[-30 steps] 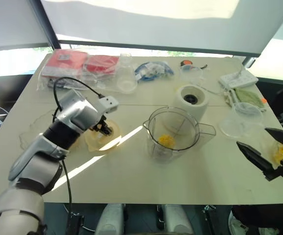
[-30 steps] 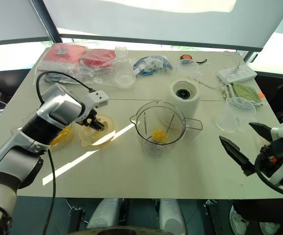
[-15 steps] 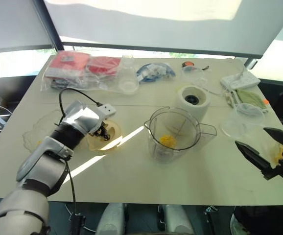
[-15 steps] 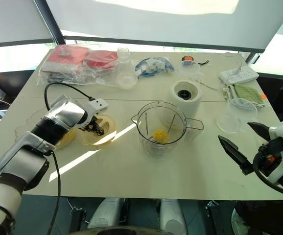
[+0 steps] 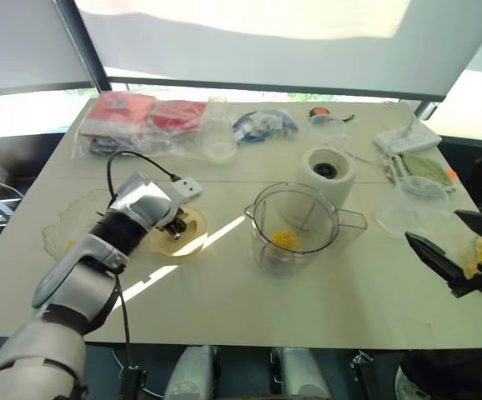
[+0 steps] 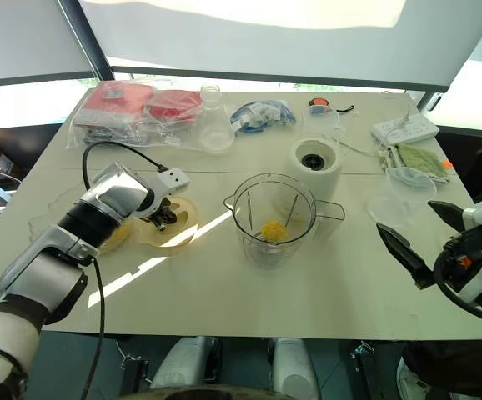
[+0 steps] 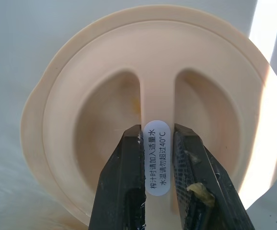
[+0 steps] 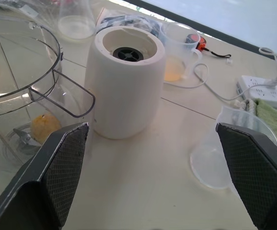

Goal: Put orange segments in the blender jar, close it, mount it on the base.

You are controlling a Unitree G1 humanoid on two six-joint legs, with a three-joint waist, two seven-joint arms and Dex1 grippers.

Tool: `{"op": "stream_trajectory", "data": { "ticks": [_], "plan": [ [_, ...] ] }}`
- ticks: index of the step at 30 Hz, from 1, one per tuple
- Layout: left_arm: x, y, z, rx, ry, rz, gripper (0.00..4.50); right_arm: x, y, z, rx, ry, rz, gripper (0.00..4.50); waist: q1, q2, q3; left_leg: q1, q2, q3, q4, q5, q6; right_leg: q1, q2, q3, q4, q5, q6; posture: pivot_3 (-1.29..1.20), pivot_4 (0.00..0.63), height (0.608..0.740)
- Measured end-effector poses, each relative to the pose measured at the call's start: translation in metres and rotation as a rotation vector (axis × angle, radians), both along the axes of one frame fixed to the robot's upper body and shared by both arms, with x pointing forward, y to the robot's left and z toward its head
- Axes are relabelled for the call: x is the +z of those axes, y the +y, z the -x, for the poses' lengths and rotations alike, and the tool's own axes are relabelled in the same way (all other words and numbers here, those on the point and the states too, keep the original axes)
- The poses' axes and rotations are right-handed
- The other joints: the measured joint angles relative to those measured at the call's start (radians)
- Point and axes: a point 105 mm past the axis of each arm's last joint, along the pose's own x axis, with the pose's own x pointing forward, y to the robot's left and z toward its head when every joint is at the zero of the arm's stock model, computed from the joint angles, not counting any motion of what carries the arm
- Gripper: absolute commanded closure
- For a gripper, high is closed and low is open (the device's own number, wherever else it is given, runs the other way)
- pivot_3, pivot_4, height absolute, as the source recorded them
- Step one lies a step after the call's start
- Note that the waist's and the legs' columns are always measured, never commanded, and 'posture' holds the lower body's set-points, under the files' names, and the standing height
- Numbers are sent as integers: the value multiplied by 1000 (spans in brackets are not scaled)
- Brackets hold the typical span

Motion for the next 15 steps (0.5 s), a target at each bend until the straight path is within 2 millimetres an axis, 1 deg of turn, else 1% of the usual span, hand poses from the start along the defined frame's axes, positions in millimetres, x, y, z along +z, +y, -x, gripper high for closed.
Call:
{"op": "stream_trajectory", "data": {
  "ticks": [2,3,5,6,7,8,9,11,12,13,14,15],
  "plan": [
    [2,-3,-3,-10,-26,4,4267,-1,0,0,2,1,-1,0,2,0,0,-1,0,0,0,0,0,-2,0,0,0,0,0,0,150,740],
    [6,-7,-7,-61,-69,4,4267,-2,0,-1,1,4,-1,0,2,-1,1,-2,0,0,0,0,0,-2,-1,0,0,0,0,0,150,740],
    [23,-19,-17,-172,-172,15,4267,-4,0,-1,-1,11,-2,0,3,-4,3,-4,0,0,0,0,0,-4,-1,0,0,0,0,0,150,740],
    [39,-27,-24,-220,-231,33,4267,-5,0,-2,-3,10,-4,0,3,-6,4,-4,0,0,0,0,0,-5,-1,0,0,0,0,0,150,740],
    [65,-35,-33,-266,-313,61,4267,-6,1,-2,-5,6,-10,0,3,-10,6,-6,0,0,0,0,0,-6,-1,0,0,0,0,0,150,740],
    [88,-41,-39,-298,-382,84,4267,-6,1,-3,-5,3,-12,0,2,-11,6,-6,0,0,0,0,0,-6,-1,0,0,0,0,0,150,740],
    [118,-47,-45,-344,-462,114,4267,-7,1,-4,-8,-1,-16,0,1,-11,7,-6,0,1,1,0,0,-6,-1,0,-1,0,0,0,150,740],
    [177,-58,-49,-439,-619,162,4267,-7,-1,-4,-16,-7,-12,0,-1,-11,6,-6,-1,2,0,0,0,-7,-1,0,-1,0,0,0,150,740],
    [206,-64,-48,-495,-694,186,4267,-8,-4,-5,-24,-8,-7,0,-2,-11,6,-6,-1,2,0,0,0,-7,-1,0,-1,0,1,0,150,740],
    [229,-68,-45,-541,-750,203,4267,-9,-5,-5,-27,-5,-6,0,-2,-10,6,-5,-2,3,-1,-1,1,-7,-1,0,-1,0,1,0,150,740],
    [245,-72,-41,-584,-780,233,4267,-10,-6,-5,-30,-4,-6,0,-2,-9,6,-5,-3,3,-1,-1,2,-7,-1,0,-1,0,1,0,150,740],
    [256,-76,-37,-627,-788,270,4267,-11,-7,-6,-35,-5,-8,0,-1,-9,5,-4,-3,3,-1,-1,2,-7,-1,0,-1,0,2,0,150,740]
  ]
}}
